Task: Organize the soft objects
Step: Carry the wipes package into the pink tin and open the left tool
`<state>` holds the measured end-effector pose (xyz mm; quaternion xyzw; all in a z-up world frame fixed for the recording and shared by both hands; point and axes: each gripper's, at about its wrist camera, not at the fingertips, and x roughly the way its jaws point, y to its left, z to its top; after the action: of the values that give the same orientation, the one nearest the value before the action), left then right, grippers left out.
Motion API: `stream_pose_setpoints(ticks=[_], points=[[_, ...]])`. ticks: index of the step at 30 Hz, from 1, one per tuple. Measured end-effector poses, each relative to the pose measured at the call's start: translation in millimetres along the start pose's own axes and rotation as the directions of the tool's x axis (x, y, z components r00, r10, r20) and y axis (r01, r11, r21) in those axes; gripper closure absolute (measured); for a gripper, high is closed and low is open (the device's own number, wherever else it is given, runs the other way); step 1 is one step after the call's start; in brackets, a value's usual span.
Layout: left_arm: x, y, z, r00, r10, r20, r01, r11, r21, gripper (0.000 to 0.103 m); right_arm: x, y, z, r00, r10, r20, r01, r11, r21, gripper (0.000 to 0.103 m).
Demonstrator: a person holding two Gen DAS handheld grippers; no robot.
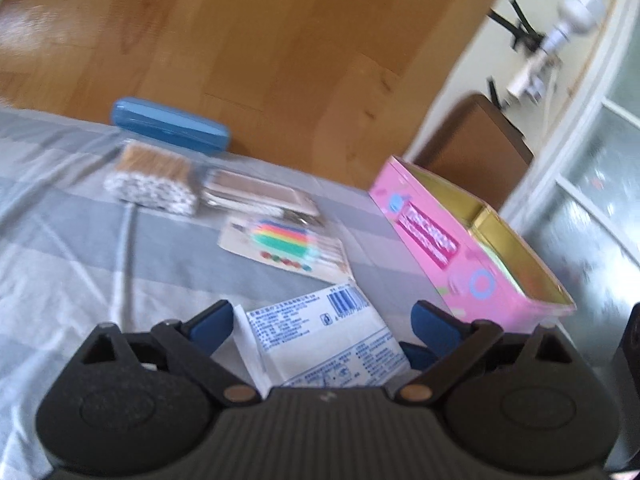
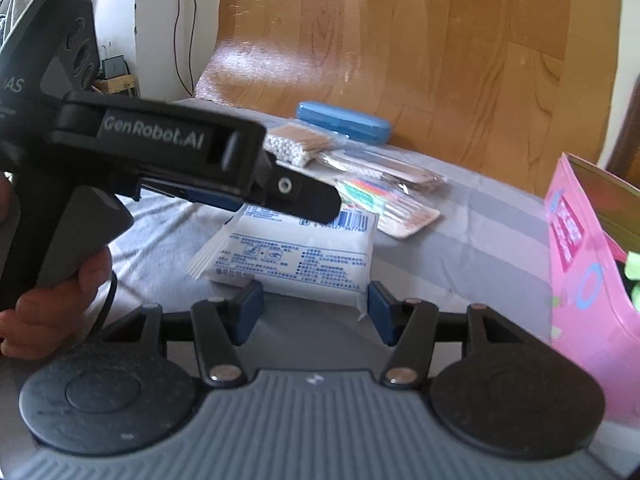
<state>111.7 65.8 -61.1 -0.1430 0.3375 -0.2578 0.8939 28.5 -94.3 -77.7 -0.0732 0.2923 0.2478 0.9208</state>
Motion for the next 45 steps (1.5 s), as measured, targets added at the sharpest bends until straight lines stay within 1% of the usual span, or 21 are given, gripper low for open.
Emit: stream_pose_setpoints(ticks=[4, 7, 10, 12, 15, 18, 21, 23, 27, 30, 32, 33, 34, 35, 37, 38, 39, 40, 41, 43, 45], points=[[5.3, -10.8, -5.8, 0.998, -0.049, -0.045, 0.051, 0.997, 0.052, 0.005, -12.8, -4.2, -9.6, 1.000, -0.018, -0.001, 0.018, 0.999, 0.029, 0.043], [10.1, -20.5, -11.1, 0.992, -0.092, -0.087, 0.099, 0.993, 0.070, 0.005, -24.0, -11.0, -18.7, 1.000, -0.027, -0.001, 0.027, 0.999, 0.046, 0.043], [12.5, -35.4, -18.3, 0.987, -0.116, -0.111, 0.125, 0.989, 0.083, 0.004, -38.4, -17.0, -30.7, 1.000, -0.029, 0.002, 0.029, 0.998, 0.059, 0.043], [13.0, -47.5, -25.1, 0.986, -0.118, -0.122, 0.130, 0.987, 0.095, 0.004, -47.8, -19.3, -39.0, 1.000, -0.030, 0.004, 0.029, 0.997, 0.064, 0.043], [10.3, -65.0, -38.4, 0.989, -0.105, -0.107, 0.117, 0.987, 0.109, 0.004, -62.6, -21.3, -52.1, 0.999, -0.035, 0.019, 0.034, 0.997, 0.069, 0.043], [2.6, -78.7, -44.8, 0.992, -0.100, -0.072, 0.107, 0.989, 0.105, 0.004, -74.0, -22.5, -60.1, 0.998, -0.044, 0.042, 0.041, 0.996, 0.078, 0.043], [-7.8, -90.5, -39.4, 0.993, -0.117, -0.025, 0.119, 0.989, 0.092, 0.004, -86.9, -22.3, -61.9, 0.992, -0.077, 0.100, 0.071, 0.995, 0.065, 0.043], [-14.8, -102.2, -30.8, 0.991, -0.131, 0.004, 0.130, 0.986, 0.109, 0.004, -96.0, -22.7, -59.4, 0.983, -0.106, 0.147, 0.100, 0.994, 0.052, 0.043], [-16.0, -132.3, -5.2, 0.987, -0.159, 0.031, 0.152, 0.975, 0.160, 0.004, -114.0, -36.9, -52.8, 0.960, -0.156, 0.234, 0.145, 0.987, 0.066, 0.043], [-0.4, -160.4, 15.7, 0.983, -0.182, 0.029, 0.172, 0.963, 0.209, 0.004, -124.3, -59.3, -48.3, 0.932, -0.220, 0.287, 0.201, 0.975, 0.095, 0.043], [19.8, -181.5, 27.3, 0.971, -0.238, -0.004, 0.232, 0.944, 0.234, 0.005, -129.6, -78.3, -46.6, 0.910, -0.283, 0.304, 0.256, 0.958, 0.129, 0.044], [30.8, -190.2, 31.2, 0.965, -0.262, -0.024, 0.260, 0.935, 0.241, 0.005, -131.2, -89.3, -45.9, 0.902, -0.304, 0.307, 0.270, 0.951, 0.151, 0.044], [44.2, -201.1, 34.5, 0.963, -0.268, -0.036, 0.268, 0.929, 0.257, 0.005, -132.5, -101.8, -45.2, 0.895, -0.325, 0.306, 0.281, 0.943, 0.179, 0.044], [57.7, -211.5, 36.5, 0.966, -0.254, -0.038, 0.255, 0.926, 0.280, 0.005, -130.4, -113.9, -44.7, 0.883, -0.361, 0.300, 0.309, 0.928, 0.207, 0.044], [83.1, -224.6, 40.5, 0.978, -0.206, -0.032, 0.205, 0.928, 0.310, 0.004, -124.0, -135.6, -43.9, 0.849, -0.452, 0.273, 0.388, 0.885, 0.258, 0.043], [97.8, -227.8, 42.8, 0.986, -0.166, -0.034, 0.168, 0.937, 0.305, 0.004, -120.3, -147.0, -44.8, 0.831, -0.493, 0.257, 0.423, 0.861, 0.283, 0.043], [109.3, -227.6, 44.1, 0.992, -0.124, -0.038, 0.129, 0.948, 0.290, 0.004, -116.0, -157.7, -46.6, 0.806, -0.542, 0.239, 0.467, 0.829, 0.307, 0.043], [118.0, -225.1, 45.2, 0.995, -0.084, -0.044, 0.093, 0.959, 0.269, 0.005, -111.8, -167.7, -49.0, 0.789, -0.576, 0.214, 0.499, 0.804, 0.325, 0.043], [123.9, -221.1, 46.5, 0.997, -0.057, -0.052, 0.068, 0.968, 0.240, 0.005, -111.0, -176.2, -52.0, 0.785, -0.590, 0.190, 0.508, 0.788, 0.348, 0.043], [123.5, -210.5, 46.5, 0.997, -0.051, -0.051, 0.060, 0.982, 0.181, 0.005, -118.3, -187.8, -59.9, 0.789, -0.583, 0.192, 0.473, 0.777, 0.416, 0.043], [115.1, -202.8, 44.2, 0.999, -0.031, -0.027, 0.035, 0.984, 0.173, 0.004, -125.4, -192.0, -66.4, 0.783, -0.588, 0.203, 0.461, 0.768, 0.445, 0.043]])
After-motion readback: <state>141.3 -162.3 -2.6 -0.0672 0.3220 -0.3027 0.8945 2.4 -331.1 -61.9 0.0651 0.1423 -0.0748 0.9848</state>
